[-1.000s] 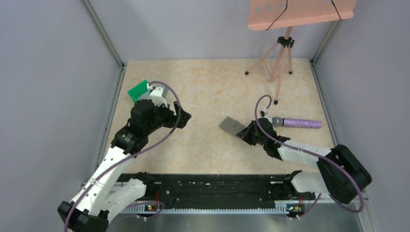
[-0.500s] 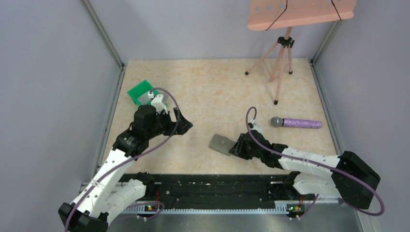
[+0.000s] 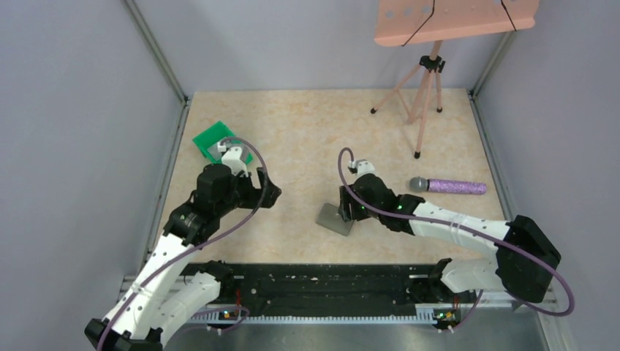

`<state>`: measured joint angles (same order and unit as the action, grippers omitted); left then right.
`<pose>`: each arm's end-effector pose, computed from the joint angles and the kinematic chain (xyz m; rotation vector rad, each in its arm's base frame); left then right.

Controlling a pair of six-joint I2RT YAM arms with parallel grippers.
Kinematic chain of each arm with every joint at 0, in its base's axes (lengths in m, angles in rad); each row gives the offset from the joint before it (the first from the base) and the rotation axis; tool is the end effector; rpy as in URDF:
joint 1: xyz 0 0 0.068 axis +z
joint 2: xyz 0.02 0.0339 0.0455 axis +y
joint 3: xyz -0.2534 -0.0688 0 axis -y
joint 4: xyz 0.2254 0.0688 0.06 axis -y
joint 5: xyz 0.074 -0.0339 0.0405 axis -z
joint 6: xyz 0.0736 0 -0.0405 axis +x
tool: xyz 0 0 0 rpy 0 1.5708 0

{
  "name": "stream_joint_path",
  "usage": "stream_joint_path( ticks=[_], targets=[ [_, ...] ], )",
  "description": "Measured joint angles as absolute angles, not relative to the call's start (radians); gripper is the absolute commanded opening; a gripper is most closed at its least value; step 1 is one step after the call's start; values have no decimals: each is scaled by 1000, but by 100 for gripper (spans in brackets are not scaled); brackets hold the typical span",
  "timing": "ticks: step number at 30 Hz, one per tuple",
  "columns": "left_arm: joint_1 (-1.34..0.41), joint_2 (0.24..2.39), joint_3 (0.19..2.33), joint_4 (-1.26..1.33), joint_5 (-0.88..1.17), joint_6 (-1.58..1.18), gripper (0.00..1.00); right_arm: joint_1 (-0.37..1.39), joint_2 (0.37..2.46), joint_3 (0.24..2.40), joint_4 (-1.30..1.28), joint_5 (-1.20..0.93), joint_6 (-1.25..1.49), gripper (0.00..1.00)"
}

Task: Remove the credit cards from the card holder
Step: Move the card holder to the center of the board, then open the card holder at the center of the board.

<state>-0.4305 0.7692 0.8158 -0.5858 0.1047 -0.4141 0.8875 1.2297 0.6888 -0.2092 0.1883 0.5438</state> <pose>0.1664 -0.0849 0.2846 0.0821 2.1663 -0.6071 0.1789 0.1979 0.1879 -0.3077 2.3394 0.5049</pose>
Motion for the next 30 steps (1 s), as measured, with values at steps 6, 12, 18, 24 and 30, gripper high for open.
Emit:
stream_joint_path(
  ticks=[6, 12, 18, 24, 30],
  targets=[
    [-430, 659, 802, -589, 7, -387, 93, 888, 1316, 727, -183, 157, 354, 59],
    [-430, 562, 785, -583, -88, -375, 93, 891, 1359, 728, -132, 126, 208, 57],
    [-430, 535, 775, -583, -142, -364, 93, 916, 1440, 728, -79, 107, 121, 56],
    [-430, 546, 774, -585, -160, -364, 94, 980, 1491, 730, -44, 139, 70, 51],
    [-430, 548, 774, -585, -174, -363, 94, 1012, 1536, 755, -23, 235, 46, 36]
  ],
)
